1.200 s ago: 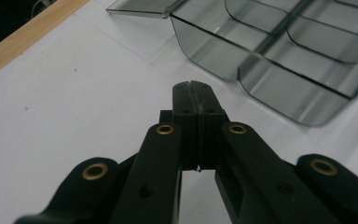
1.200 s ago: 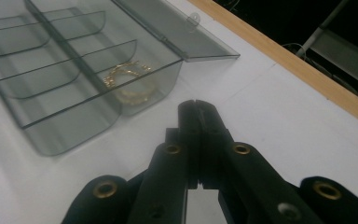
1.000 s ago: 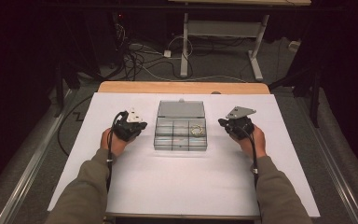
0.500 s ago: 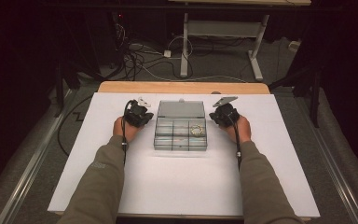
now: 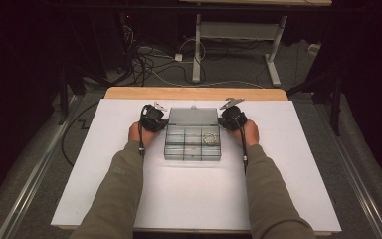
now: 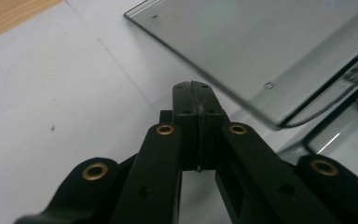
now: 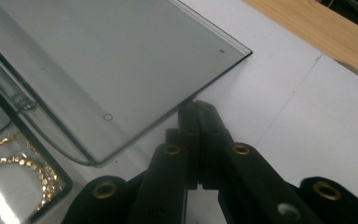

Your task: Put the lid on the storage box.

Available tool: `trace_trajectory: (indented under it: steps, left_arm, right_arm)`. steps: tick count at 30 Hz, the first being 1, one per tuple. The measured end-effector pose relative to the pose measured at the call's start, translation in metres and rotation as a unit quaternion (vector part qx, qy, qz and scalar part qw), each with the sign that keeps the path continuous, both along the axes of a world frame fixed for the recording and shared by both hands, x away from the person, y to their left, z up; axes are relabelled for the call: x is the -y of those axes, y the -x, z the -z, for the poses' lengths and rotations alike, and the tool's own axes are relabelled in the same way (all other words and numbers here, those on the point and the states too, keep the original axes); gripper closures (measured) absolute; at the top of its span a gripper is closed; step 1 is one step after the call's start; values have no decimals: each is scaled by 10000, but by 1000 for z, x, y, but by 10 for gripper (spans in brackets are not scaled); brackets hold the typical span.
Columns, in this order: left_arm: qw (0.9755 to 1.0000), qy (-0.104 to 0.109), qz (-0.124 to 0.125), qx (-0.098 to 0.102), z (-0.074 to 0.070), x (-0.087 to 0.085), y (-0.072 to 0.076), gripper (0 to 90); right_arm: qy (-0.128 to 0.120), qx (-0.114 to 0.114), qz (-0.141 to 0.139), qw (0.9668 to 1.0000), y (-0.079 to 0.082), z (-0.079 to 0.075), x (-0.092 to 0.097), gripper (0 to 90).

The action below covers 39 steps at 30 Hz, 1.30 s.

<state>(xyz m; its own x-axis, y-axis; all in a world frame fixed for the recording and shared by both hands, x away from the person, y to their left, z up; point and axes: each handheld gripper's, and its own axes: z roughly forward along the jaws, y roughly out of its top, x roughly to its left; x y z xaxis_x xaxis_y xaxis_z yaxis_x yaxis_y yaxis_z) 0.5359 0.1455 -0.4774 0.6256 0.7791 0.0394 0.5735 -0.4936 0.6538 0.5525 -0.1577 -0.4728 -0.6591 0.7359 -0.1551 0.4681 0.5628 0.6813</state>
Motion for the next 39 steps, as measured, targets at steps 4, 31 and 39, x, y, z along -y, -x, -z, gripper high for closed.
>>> trace_trajectory:
  steps: [4,31,39]
  left_arm:
    - [9999,79,-116,24,1,1,1,863]
    - [9945,22,-279,1011,-37,4,8,862]
    - [9921,72,-261,1223,-54,6,11,863]
  right_arm:
    - [-82,22,101,9999,1,-1,0,900]
    - [-414,922,312,9944,19,-35,-4,900]
    - [-363,1252,339,9909,27,-49,-8,900]
